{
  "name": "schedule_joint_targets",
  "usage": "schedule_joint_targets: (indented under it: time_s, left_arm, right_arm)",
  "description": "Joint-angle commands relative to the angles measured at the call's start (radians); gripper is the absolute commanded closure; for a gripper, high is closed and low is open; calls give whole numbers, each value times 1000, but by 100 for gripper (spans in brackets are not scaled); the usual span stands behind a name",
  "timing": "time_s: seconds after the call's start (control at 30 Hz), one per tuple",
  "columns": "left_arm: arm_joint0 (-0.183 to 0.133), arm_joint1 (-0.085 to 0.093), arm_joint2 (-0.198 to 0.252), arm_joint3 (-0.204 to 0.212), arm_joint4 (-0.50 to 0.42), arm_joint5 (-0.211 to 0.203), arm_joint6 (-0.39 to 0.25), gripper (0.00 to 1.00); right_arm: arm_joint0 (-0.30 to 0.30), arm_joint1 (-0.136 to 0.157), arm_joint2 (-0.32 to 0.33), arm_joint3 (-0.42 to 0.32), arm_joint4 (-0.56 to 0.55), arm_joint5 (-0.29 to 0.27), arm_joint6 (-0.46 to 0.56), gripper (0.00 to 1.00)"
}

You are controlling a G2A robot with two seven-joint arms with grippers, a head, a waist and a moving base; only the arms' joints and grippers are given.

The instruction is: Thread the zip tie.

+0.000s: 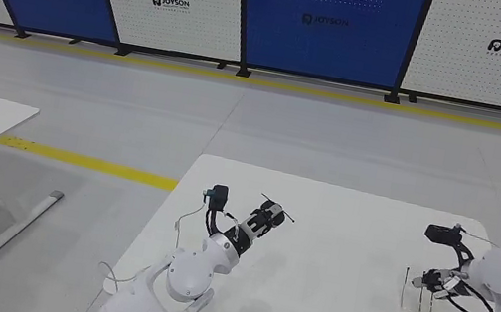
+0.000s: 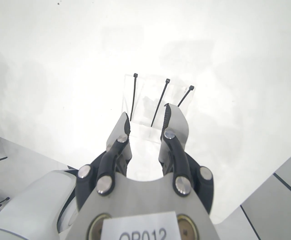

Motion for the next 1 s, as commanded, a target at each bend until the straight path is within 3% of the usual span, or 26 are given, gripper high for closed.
schedule_joint_targets:
  time_s: [0.0,0.97]
  left_arm:
    - [0,0,0,0,0,0,0,100]
    - [0,0,0,0,0,0,0,100]
  right_arm:
    - [9,-5,-11,15,-3,4,1,67]
    - [178,-129,-181,354,29,6,-24,76]
